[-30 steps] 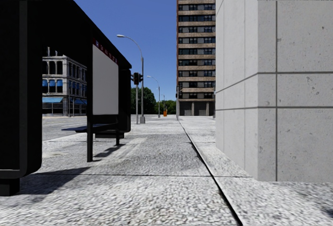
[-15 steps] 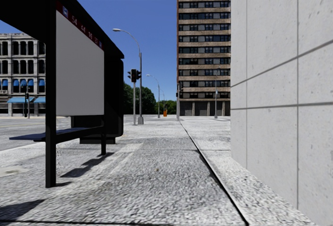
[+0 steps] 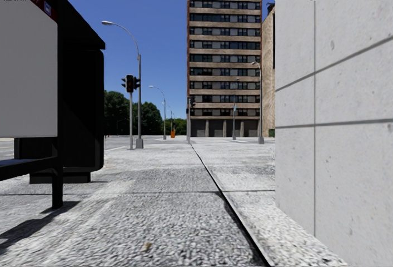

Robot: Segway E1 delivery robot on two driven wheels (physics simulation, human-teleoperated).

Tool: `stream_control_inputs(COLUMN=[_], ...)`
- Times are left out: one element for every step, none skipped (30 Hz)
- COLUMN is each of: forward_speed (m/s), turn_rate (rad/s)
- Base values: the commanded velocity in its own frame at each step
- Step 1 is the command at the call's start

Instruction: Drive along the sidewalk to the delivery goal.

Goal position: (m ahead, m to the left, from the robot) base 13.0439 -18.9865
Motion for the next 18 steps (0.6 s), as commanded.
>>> stream_control_inputs(forward_speed=[2.00, 2.00, 2.00, 2.00, 2.00, 2.00, 2.00, 2.00, 2.00, 2.00, 2.00, 2.00, 2.00, 2.00, 2.00, 2.00, 2.00, 2.00], turn_rate=[0.00, 0.00, 0.00, 0.00, 0.00, 0.00, 0.00, 0.00, 0.00, 0.00, 0.00, 0.00, 0.00, 0.00, 0.00, 0.00, 0.00, -0.07])
